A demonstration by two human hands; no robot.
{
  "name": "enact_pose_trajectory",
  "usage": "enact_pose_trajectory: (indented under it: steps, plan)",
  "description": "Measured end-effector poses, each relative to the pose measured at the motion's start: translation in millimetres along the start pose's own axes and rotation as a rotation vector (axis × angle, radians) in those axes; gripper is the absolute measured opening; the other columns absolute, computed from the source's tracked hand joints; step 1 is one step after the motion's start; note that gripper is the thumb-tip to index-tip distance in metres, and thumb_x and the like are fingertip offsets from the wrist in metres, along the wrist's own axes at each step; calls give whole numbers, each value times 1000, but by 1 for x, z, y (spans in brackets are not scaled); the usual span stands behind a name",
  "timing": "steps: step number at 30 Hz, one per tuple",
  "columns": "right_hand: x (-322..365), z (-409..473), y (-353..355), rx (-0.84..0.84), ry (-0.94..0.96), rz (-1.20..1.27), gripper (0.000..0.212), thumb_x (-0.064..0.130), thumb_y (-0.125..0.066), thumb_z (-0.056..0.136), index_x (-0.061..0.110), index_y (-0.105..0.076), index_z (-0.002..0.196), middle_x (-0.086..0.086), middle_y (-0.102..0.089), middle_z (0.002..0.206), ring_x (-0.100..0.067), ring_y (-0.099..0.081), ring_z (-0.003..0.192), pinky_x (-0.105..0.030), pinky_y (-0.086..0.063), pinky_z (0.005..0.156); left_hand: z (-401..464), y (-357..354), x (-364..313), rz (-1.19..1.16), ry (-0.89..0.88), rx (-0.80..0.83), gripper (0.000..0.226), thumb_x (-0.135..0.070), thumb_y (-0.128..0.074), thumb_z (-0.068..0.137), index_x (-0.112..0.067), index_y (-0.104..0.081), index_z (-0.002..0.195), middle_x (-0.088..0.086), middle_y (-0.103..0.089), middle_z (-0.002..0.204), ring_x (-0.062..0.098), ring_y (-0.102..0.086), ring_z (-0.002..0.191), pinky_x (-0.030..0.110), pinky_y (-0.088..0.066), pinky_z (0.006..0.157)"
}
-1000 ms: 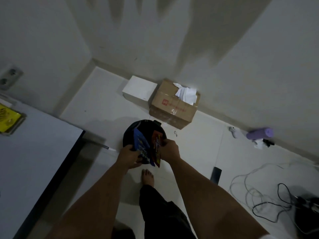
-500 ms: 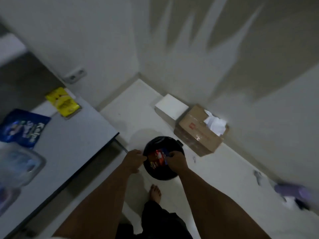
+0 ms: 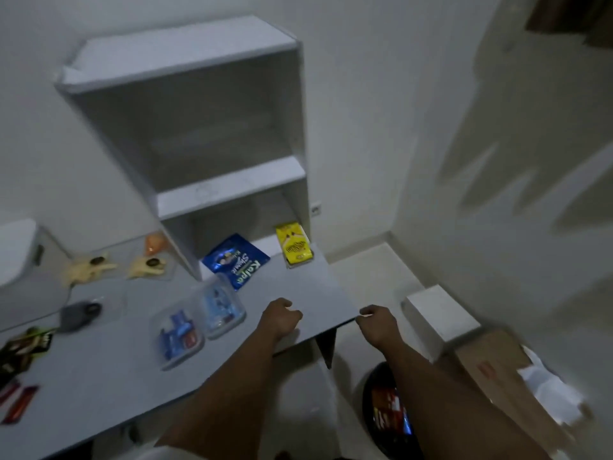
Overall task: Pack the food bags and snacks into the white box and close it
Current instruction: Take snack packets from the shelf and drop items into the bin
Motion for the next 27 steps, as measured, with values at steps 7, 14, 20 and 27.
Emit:
enact_pose_trajectory:
  steps: [7,14,20,27]
  plan:
    - [81,4,-40,4,126,-66,36,22,-67,91,9,-69,125,-12,-73,119,-29,-66,114,-27,-47,91,-17,97,-1,83,-82,-239,52,-29,-60,92,-15,-50,141,13,-62,133,30,-60,121,36,-47,105]
    - [130,15,-65,-15,191,-145,37,23,-68,90,11,-71,124,-10,-71,126,-28,-64,121,-30,-46,102,-5,137,12,156,-125,-325,44,-26,-60,91,-11,-56,132,13,-64,129,31,-60,119,35,-46,97]
    - [151,47,-74,-22,180,-147,34,23,-68,91,10,-72,122,-12,-72,125,-30,-65,118,-29,-46,100,30,151,9,199,-80,-363,42,-30,-59,91,-13,-57,130,10,-65,128,30,-61,117,37,-47,96]
    - [180,108,-82,-13,133,-180,32,24,-69,91,9,-72,120,-16,-72,121,-36,-65,115,-31,-48,93,92,180,-17,256,-7,-354,58,-35,-64,81,-15,-52,135,13,-65,128,34,-62,115,42,-52,97]
Point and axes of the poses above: each hand's wrist, its own z-axis towards the middle knuckle, its own y-axis out of the back of the hand, x = y × z, the point moved 7 cm from there along z, towards the middle knuckle
